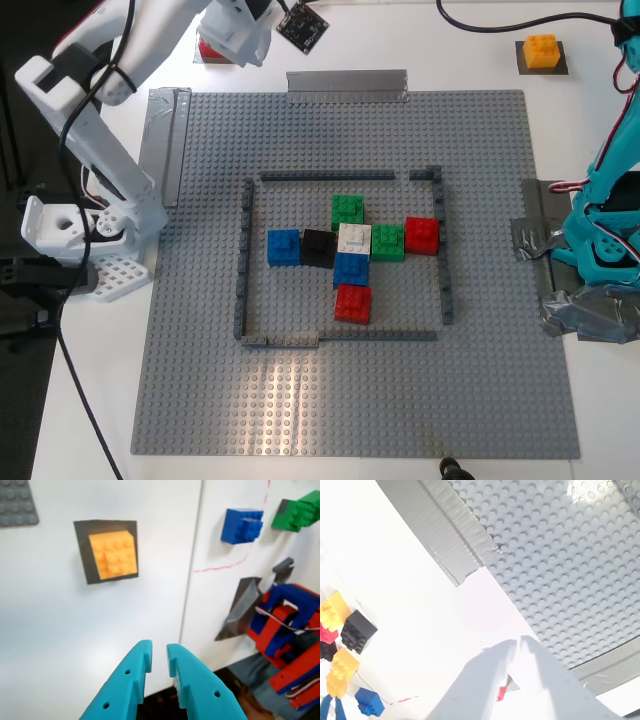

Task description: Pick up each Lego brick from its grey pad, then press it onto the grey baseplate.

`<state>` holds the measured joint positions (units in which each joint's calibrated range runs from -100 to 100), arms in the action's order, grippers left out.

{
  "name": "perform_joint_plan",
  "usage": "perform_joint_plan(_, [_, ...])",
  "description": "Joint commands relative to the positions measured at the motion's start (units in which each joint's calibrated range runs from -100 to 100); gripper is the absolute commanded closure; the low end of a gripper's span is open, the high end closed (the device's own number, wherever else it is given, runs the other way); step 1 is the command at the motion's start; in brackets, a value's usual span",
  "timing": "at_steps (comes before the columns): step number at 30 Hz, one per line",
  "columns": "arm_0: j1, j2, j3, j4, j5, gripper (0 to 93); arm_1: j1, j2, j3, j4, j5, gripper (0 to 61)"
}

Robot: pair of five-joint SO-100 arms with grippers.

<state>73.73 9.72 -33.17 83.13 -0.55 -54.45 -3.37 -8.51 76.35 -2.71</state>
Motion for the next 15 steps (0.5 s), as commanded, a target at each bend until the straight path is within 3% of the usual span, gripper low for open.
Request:
perform_joint_plan(1, [0.22,2.81,-4.08,-0.54,0.04,88.1,-3.4,9.38,-23.14,10.88,1.42,61.3])
perform_joint_plan(5, [0.08,5.39,-3.44,-1.28,0.23,85.9,-6.88,25.51,-54.2,22.27,2.79,61.3])
perform_joint_plan(8, [-0.07,6.85,-3.26,-2.17,0.92,83.2,-10.87,35.73,-72.62,23.49,2.88,61.3])
perform_joint_plan(12, [0.22,8.22,-3.17,-3.39,1.11,82.4,-15.73,31.61,-61.51,23.49,2.54,61.3])
perform_joint_plan(15, [0.51,9.16,-3.17,-2.9,1.45,76.9,-18.34,29.38,-56.09,23.41,3.03,61.3])
